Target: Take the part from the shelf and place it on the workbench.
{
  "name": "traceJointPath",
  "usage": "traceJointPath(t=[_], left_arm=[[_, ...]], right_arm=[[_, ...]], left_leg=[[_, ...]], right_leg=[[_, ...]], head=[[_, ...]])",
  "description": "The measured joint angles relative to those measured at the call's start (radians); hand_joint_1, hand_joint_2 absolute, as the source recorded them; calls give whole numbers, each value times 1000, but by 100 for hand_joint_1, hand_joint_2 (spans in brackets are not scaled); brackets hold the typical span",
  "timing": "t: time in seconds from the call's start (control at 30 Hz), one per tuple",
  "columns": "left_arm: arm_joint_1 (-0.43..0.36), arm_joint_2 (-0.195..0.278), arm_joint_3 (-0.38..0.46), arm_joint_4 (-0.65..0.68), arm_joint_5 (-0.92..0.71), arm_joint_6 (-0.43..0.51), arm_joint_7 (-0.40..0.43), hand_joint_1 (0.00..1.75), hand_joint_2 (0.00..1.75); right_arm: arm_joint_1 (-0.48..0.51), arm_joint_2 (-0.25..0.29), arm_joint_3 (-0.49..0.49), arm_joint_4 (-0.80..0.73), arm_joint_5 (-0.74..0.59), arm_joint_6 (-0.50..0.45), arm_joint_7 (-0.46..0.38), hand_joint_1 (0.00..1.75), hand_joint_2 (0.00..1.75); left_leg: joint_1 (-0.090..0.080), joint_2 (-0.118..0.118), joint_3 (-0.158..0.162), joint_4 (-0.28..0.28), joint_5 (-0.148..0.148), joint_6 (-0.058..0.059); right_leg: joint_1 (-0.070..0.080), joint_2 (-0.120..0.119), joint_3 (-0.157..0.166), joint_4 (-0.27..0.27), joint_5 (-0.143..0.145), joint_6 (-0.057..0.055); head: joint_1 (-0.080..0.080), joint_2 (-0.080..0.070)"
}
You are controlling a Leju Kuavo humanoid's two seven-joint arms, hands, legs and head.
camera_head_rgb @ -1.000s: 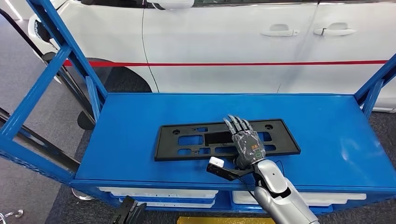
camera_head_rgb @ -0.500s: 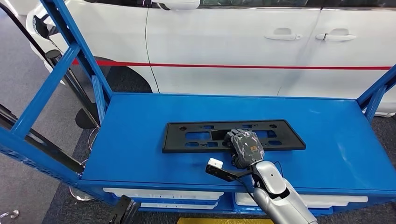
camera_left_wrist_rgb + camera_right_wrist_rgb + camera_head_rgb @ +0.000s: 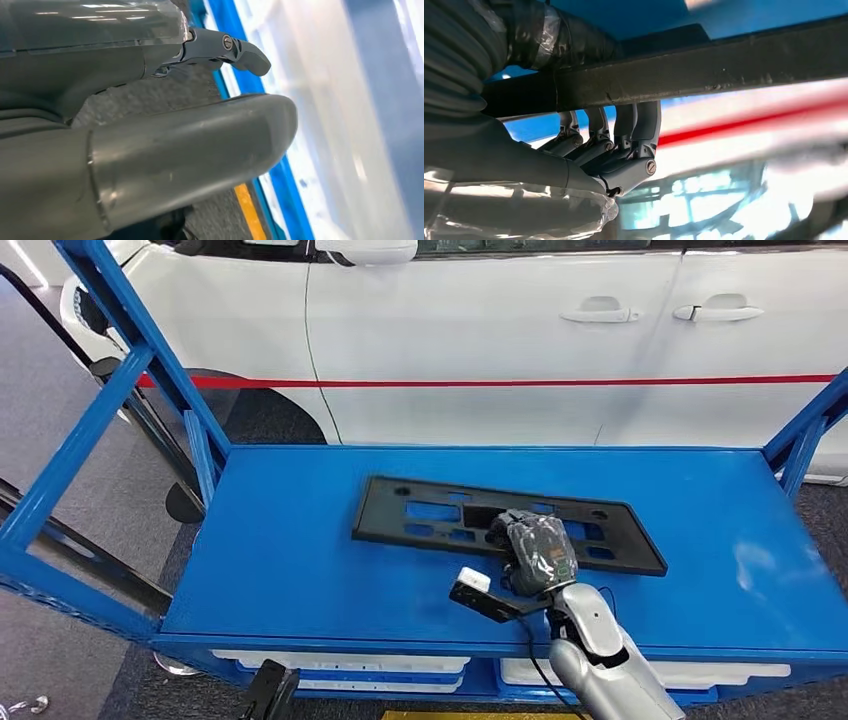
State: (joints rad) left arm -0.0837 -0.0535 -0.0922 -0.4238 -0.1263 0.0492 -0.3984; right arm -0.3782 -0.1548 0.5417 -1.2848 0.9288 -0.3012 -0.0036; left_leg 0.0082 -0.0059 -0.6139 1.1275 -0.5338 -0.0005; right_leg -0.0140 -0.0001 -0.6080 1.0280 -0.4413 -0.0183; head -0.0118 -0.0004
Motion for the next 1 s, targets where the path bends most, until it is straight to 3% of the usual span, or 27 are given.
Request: traceJointPath(t=[0.03,0.1,0.13,0.17,0.23,0.3,0.37,0.43,0.47,0.57,0.6,0.63,0.67,0.7,0.77,0.83,0.93,1.0], left_arm=[[3,0,0,0,5,-6,-5,0,175],[13,2,3,0,15,-16,-13,0,175],[18,3,5,0,20,-20,-17,0,175],[23,5,7,0,25,-24,-22,0,175],[27,9,12,0,33,-30,-32,0,175],[31,12,19,1,38,-31,-41,0,87],[38,13,28,2,41,-32,-46,0,0],[43,13,35,4,45,-31,-48,0,0],[44,13,38,5,48,-31,-48,0,0],[44,13,53,14,56,-27,-51,0,0],[45,13,57,18,56,-26,-56,0,0],[47,13,60,21,56,-26,-62,0,0],[48,13,62,23,56,-26,-68,0,0],[49,12,63,24,56,-27,-73,0,0],[48,12,65,26,56,-28,-78,0,87],[47,12,69,29,56,-29,-82,0,175],[46,12,79,35,56,-33,-98,0,175],[45,12,83,36,56,-39,-112,0,175]], right_arm=[[1,1,-19,-22,-42,-7,-14,175,175],[7,3,-58,-71,-127,-13,-45,175,175],[14,3,-77,-100,-174,-16,-66,175,175],[21,5,-95,-132,-225,-20,-89,175,175],[36,7,-131,-207,-325,-28,-136,175,175],[45,9,-170,-287,-404,-32,-171,175,175],[50,9,-208,-358,-453,-30,-192,175,175],[58,7,-236,-416,-500,-28,-216,175,175],[63,5,-250,-445,-537,-28,-236,175,175],[81,-1,-291,-542,-678,-10,-285,175,175],[89,-2,-304,-571,-714,1,-289,175,175],[97,-4,-317,-597,-739,10,-291,175,175],[103,-5,-329,-619,-755,18,-292,175,175],[108,-6,-339,-638,-764,24,-295,175,175],[112,-8,-354,-670,-777,31,-304,175,175],[117,-9,-364,-693,-797,42,-319,175,175],[133,-9,-372,-727,-834,73,-339,175,175],[142,-9,-372,-751,-845,91,-350,175,175]], left_leg=[[2,0,-31,67,-33,-5],[5,0,-81,170,-65,-11],[6,1,-85,173,-53,-12],[6,1,-70,137,-24,-11],[6,1,-7,-1,43,-4],[1,0,32,-89,72,6],[-5,-1,35,-103,73,17],[-2,0,39,-114,81,30],[0,0,40,-119,85,38],[-1,2,39,-123,88,51],[-2,2,39,-122,87,51],[-3,1,39,-120,86,52],[-3,1,40,-118,84,51],[-3,0,41,-114,81,49],[-5,-1,39,-105,74,43],[-9,-1,36,-99,69,35],[-8,0,34,-92,59,21],[-5,0,8,-30,17,8]], right_leg=[[0,0,0,0,0,-2],[1,1,0,0,-1,-3],[1,2,0,1,-1,-3],[0,2,1,1,-1,-2],[1,3,1,3,-3,2],[3,2,-1,5,-4,13],[3,2,-1,2,-1,27],[1,1,-4,10,-10,37],[1,1,-16,37,-30,40],[0,2,-98,217,-125,45],[0,1,-121,266,-140,46],[0,1,-129,282,-135,47],[0,1,-117,256,-111,46],[0,1,-87,195,-74,45],[2,0,-24,64,-23,38],[6,1,-2,14,-14,32],[4,2,-1,8,-10,18],[-1,-1,2,3,-8,7]], head=[[0,0],[0,0],[0,0],[0,0],[0,0],[0,0],[0,0],[1,0],[1,0],[1,0],[1,0],[1,0],[1,0],[1,0],[1,0],[1,0],[1,0],[0,0]])
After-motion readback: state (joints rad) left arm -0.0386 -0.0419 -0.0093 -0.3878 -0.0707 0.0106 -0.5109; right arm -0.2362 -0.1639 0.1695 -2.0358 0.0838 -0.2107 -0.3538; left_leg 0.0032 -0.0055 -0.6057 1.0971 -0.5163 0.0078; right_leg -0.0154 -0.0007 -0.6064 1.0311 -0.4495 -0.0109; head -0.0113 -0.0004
